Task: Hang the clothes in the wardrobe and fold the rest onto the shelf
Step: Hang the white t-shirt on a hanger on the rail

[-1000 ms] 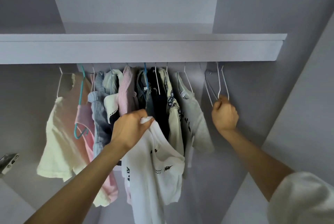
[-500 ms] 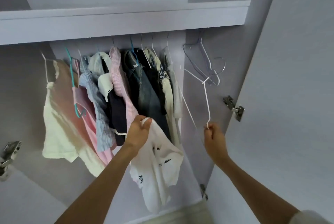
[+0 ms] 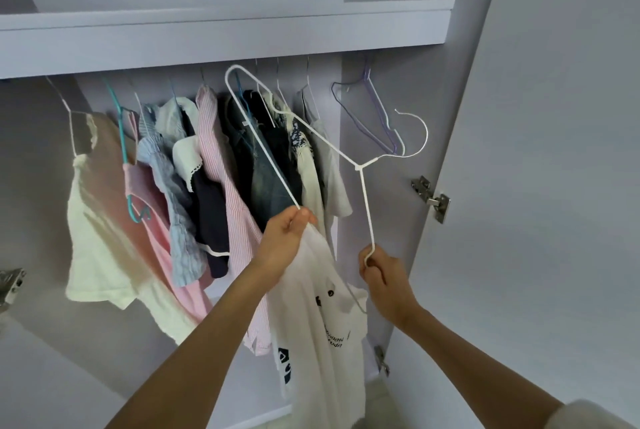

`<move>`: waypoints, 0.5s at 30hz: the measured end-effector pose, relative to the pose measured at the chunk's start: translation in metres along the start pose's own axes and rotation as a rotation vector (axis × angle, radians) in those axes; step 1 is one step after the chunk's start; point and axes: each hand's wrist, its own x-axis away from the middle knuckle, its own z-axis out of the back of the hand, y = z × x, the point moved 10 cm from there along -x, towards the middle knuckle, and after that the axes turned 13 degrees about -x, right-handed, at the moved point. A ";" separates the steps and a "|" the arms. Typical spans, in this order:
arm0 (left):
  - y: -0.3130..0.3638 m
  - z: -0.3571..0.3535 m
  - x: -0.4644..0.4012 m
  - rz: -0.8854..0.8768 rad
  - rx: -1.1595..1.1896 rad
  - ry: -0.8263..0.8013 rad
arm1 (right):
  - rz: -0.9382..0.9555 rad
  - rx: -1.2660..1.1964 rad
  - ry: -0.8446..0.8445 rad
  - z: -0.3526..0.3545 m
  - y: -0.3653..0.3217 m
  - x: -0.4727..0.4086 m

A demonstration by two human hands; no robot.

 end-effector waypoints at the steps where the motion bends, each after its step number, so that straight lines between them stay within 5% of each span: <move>1: 0.002 0.006 0.001 -0.019 -0.023 0.026 | -0.034 -0.035 0.006 0.000 0.001 -0.005; 9: 0.030 0.049 0.027 -0.231 -0.401 0.129 | -0.255 -0.991 0.096 -0.034 -0.045 -0.067; 15: 0.044 0.072 0.034 -0.184 -0.488 0.050 | -0.318 -1.103 0.279 -0.046 -0.050 -0.095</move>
